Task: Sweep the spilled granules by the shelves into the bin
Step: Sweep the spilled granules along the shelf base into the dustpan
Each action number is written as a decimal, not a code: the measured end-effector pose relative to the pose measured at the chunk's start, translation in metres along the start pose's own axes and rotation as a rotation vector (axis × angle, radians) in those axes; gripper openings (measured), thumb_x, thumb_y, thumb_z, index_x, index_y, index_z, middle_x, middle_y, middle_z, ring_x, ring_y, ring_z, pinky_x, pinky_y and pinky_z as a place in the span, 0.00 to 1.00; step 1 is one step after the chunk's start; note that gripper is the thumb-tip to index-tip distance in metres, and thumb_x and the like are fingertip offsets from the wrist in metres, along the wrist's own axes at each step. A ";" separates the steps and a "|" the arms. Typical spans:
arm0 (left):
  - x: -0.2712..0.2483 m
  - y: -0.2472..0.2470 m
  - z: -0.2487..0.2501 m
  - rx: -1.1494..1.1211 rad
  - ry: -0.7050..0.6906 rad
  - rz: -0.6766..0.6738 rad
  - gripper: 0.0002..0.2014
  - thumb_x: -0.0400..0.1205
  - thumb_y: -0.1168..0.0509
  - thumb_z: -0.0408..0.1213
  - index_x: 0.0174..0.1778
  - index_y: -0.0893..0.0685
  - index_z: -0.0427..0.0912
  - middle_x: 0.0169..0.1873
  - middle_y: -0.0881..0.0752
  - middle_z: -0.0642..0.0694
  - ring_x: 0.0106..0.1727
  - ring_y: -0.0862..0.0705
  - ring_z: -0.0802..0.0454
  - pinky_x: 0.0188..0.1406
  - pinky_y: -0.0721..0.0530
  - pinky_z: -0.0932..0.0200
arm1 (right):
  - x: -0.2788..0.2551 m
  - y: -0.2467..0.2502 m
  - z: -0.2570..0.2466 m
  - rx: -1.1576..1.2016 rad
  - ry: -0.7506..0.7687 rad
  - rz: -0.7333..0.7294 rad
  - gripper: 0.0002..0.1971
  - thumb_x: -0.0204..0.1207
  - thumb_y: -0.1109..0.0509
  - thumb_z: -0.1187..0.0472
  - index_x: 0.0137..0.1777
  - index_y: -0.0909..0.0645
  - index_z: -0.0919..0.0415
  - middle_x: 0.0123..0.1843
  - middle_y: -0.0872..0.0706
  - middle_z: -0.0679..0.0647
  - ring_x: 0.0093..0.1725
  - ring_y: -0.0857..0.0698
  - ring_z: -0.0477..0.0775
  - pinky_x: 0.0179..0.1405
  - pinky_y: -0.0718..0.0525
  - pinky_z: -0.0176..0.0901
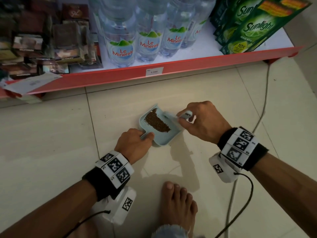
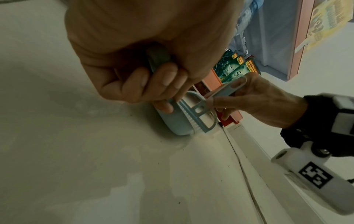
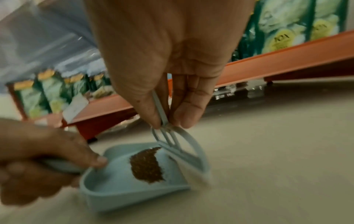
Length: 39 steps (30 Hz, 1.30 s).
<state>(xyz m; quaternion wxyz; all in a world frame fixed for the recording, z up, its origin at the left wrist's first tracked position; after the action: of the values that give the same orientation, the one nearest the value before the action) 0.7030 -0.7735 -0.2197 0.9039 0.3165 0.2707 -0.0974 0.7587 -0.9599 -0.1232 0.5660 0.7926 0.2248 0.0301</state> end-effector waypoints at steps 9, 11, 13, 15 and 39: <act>0.003 -0.001 -0.001 0.008 0.020 -0.008 0.21 0.81 0.37 0.53 0.39 0.09 0.39 0.37 0.10 0.44 0.43 0.13 0.45 0.45 0.18 0.57 | 0.003 0.012 0.008 -0.258 -0.058 0.106 0.16 0.82 0.41 0.51 0.45 0.14 0.55 0.40 0.19 0.50 0.39 0.19 0.55 0.33 0.20 0.45; 0.003 -0.001 0.000 0.014 0.019 -0.016 0.21 0.82 0.37 0.53 0.40 0.09 0.39 0.38 0.10 0.43 0.44 0.13 0.44 0.47 0.17 0.55 | 0.000 -0.003 0.000 -0.251 -0.016 0.026 0.20 0.82 0.46 0.47 0.45 0.14 0.54 0.40 0.19 0.50 0.40 0.19 0.55 0.33 0.21 0.45; 0.004 -0.001 -0.001 0.017 0.031 -0.024 0.20 0.81 0.37 0.53 0.41 0.09 0.40 0.40 0.10 0.43 0.46 0.13 0.43 0.50 0.15 0.52 | -0.003 -0.011 -0.002 -0.089 -0.016 -0.019 0.20 0.81 0.43 0.46 0.47 0.13 0.56 0.40 0.16 0.51 0.39 0.17 0.54 0.37 0.16 0.51; 0.004 0.000 -0.002 0.026 0.042 -0.033 0.20 0.82 0.37 0.53 0.42 0.09 0.39 0.42 0.10 0.42 0.47 0.13 0.42 0.53 0.15 0.51 | -0.003 -0.004 -0.001 0.062 -0.037 0.073 0.16 0.80 0.36 0.48 0.48 0.11 0.57 0.40 0.12 0.52 0.36 0.15 0.53 0.38 0.14 0.53; -0.002 0.006 -0.009 0.051 0.080 -0.065 0.20 0.83 0.38 0.52 0.49 0.09 0.38 0.48 0.09 0.42 0.51 0.13 0.43 0.55 0.15 0.52 | -0.003 -0.012 0.000 -0.026 -0.018 0.071 0.14 0.81 0.37 0.49 0.53 0.11 0.51 0.43 0.15 0.49 0.40 0.17 0.52 0.37 0.16 0.50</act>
<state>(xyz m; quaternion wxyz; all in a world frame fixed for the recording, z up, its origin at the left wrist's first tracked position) 0.6995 -0.7630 -0.2212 0.8803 0.3340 0.3143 -0.1209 0.7521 -0.9586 -0.1332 0.5768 0.7929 0.1909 0.0462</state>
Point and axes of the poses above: each hand's wrist, its own x-axis towards the middle knuckle, its own y-axis out of the back of the hand, z = x × y, the point moved 8 cm from there along x, towards the middle knuckle
